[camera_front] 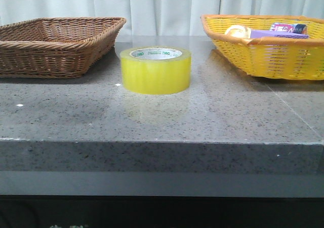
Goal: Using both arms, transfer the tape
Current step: 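Move the left gripper down over the tape roll on the table, then close the left gripper on the rim of the tape roll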
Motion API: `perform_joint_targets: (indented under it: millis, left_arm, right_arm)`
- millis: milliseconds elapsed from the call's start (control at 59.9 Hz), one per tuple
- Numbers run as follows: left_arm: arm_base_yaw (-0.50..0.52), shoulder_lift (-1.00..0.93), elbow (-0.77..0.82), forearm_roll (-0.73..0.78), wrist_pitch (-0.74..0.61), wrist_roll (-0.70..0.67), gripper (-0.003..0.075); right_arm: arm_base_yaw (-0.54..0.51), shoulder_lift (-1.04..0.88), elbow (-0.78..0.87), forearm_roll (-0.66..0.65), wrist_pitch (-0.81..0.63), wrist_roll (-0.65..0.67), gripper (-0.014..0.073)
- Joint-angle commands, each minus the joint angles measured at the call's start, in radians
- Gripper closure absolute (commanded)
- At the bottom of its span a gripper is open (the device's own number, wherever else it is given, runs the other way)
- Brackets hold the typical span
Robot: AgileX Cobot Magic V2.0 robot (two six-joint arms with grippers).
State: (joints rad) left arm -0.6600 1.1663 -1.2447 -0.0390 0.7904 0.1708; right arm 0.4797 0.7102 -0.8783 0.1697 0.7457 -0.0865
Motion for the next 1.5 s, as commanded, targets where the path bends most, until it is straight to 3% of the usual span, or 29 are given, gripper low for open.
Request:
perform_joint_targets:
  millis: [0,267,418,551,802,1487]
  left_arm:
    - [-0.008,0.073,-0.107,-0.004,0.001,0.039,0.0220]
    - [-0.028,0.325,-0.310,-0.016,0.105,0.162,0.0204]
    - [-0.044,0.453,-0.426,-0.022,0.195,0.169,0.0204]
    - [-0.044,0.558,-0.526,-0.117,0.288,0.225,0.0204]
    - [-0.044,0.711,-0.668,-0.145,0.345,0.234,0.0205]
    - [-0.032,0.877,-0.728,-0.125,0.396,0.234,0.0218]
  right_arm:
    - [-0.005,-0.003,-0.025,0.010,-0.076,0.000,0.0232]
    - [-0.005,-0.003,-0.025,0.010,-0.076,0.000,0.0232]
    - [-0.005,-0.003,-0.025,0.010,-0.076,0.000,0.0232]
    - [-0.005,-0.003,-0.025,0.010,-0.076,0.000,0.0232]
    - [-0.005,-0.003,-0.025,0.010,-0.076,0.000,0.0232]
    - [-0.005,-0.003,-0.025,0.010,-0.076,0.000,0.0232]
